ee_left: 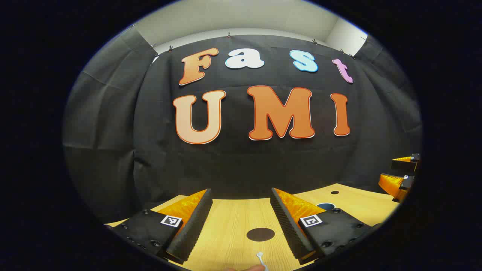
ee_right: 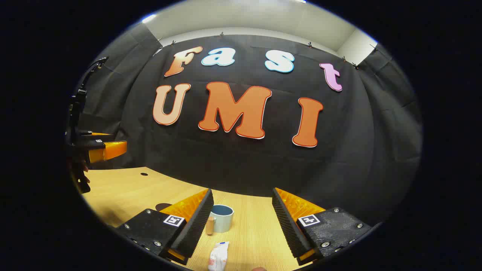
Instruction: Put the toothbrush and toothpaste on the desktop into the cup, then pick up the cup and place it on the coaster on the desktop.
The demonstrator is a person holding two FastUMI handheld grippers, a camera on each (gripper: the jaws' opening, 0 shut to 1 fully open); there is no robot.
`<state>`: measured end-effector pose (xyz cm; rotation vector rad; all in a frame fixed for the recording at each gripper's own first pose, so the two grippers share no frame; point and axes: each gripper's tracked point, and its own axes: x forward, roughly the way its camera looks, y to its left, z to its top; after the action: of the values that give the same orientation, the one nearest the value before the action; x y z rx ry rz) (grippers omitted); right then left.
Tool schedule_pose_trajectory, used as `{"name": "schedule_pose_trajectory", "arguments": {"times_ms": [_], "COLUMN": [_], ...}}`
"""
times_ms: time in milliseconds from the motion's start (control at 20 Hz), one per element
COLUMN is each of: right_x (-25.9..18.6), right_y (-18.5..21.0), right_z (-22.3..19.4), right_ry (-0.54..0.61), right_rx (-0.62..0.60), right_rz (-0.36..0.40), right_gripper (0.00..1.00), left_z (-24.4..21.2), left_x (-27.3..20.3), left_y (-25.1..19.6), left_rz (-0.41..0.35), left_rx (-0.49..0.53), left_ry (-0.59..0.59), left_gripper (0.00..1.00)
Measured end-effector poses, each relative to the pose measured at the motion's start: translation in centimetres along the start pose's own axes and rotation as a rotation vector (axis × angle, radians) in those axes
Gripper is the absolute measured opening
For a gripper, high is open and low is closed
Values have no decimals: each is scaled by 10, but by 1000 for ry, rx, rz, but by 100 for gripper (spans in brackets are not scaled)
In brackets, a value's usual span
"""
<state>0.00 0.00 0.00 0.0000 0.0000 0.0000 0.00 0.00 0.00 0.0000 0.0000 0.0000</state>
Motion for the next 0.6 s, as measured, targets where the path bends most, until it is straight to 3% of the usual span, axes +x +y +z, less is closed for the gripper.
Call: {"name": "schedule_pose_trajectory", "arguments": {"times_ms": [300, 600], "right_x": [7, 2], "right_y": [2, -13], "right_z": [-23, -28], "right_ry": [64, 118], "right_rx": [64, 91], "right_rz": [16, 36], "right_gripper": [94, 92], "left_z": [-13, -36], "left_x": [4, 9], "left_y": [4, -6], "left_rz": [-10, -58], "left_rx": [-42, -51], "left_ry": [38, 165], "left_gripper": [98, 98]}}
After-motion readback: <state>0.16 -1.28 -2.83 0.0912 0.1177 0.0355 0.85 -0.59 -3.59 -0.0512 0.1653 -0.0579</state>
